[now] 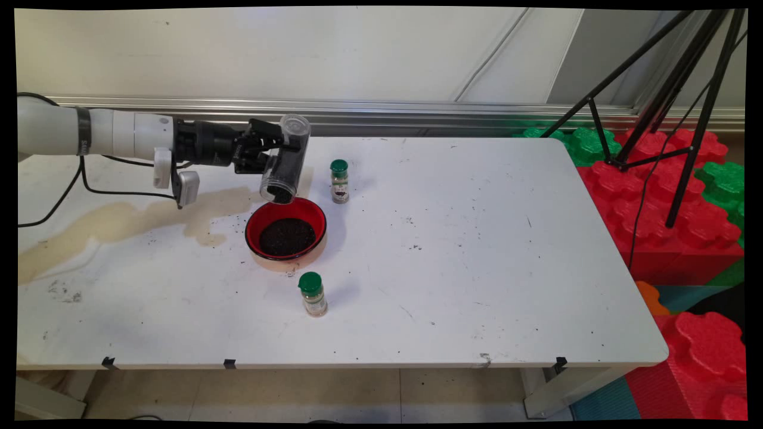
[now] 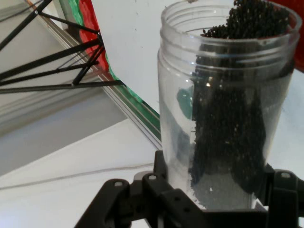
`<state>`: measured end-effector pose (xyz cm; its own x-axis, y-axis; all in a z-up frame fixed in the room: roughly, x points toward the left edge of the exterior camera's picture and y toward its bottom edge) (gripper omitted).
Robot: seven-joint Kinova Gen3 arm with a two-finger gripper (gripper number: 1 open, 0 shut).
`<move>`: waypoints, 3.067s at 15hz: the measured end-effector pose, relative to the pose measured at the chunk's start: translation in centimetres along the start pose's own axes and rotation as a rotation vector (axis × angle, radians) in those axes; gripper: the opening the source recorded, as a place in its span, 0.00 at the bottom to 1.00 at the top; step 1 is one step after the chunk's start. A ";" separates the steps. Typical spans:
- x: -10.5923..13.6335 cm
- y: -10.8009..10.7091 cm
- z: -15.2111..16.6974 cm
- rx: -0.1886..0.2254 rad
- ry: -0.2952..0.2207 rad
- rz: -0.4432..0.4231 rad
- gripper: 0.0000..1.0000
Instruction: Pour the black seasoning powder in the red bowl
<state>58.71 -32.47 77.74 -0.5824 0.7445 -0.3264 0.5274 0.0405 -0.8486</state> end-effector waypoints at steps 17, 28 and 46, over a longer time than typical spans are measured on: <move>-0.8 -1.7 -1.7 -0.032 -0.036 -0.542 0.00; -1.6 -2.6 -4.2 -0.014 -0.090 -1.042 0.00; -1.7 1.4 -9.1 0.097 -0.159 -1.763 0.00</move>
<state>66.06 -27.66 80.91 -0.4157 -0.2013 0.8869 -0.7642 0.6061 -0.2206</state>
